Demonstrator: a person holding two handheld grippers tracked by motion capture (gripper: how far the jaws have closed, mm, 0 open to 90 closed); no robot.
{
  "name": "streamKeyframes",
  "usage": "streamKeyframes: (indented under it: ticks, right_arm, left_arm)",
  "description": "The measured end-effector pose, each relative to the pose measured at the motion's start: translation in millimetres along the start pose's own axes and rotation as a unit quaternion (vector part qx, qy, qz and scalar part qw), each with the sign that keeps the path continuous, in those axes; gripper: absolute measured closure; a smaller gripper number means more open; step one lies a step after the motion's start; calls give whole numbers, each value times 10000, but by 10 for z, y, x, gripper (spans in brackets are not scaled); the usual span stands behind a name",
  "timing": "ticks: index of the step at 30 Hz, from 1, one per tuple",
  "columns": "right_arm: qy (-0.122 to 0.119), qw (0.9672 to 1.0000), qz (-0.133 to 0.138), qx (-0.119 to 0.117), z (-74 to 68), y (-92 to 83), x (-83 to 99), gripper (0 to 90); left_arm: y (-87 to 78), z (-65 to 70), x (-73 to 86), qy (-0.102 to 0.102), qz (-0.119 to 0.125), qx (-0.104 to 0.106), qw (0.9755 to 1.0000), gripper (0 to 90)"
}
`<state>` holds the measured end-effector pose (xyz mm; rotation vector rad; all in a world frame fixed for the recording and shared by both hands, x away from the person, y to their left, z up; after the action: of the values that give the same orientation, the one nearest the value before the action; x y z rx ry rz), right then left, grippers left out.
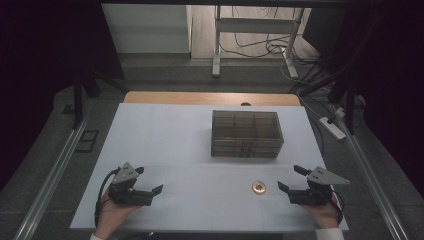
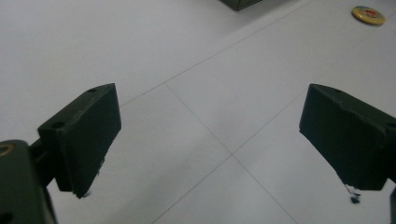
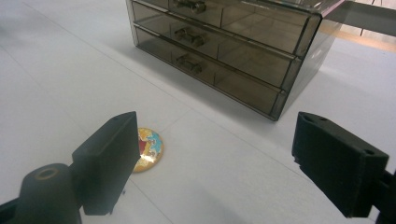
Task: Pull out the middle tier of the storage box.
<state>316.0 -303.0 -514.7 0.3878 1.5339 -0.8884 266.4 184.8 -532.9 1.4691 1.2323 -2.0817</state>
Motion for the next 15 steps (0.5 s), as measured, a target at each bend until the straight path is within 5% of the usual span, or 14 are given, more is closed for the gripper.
streamKeyframes:
  ticks: [6, 15]
  right_arm:
    - [-45, 10000, -4, -7, -18, 30, -24, 154]
    - [-115, 9998, -118, 96, -50, 39, 8, 155]
  left_arm:
    - [44, -2, 29, -34, -130, 168, 9998, 63]
    - [56, 4, 19, 9, -71, 152, 9999, 65]
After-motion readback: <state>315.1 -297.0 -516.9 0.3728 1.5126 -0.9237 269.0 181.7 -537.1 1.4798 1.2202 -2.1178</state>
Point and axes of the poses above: each handheld gripper's, and its own axes: y roughly forward along the jaws, x roughly out of its underside, z roughly to its right, the point moved 5 cm from there along y, roughly forward along the jaws, and after that the axes turned 9 degrees about z, right-handed, at the moved point
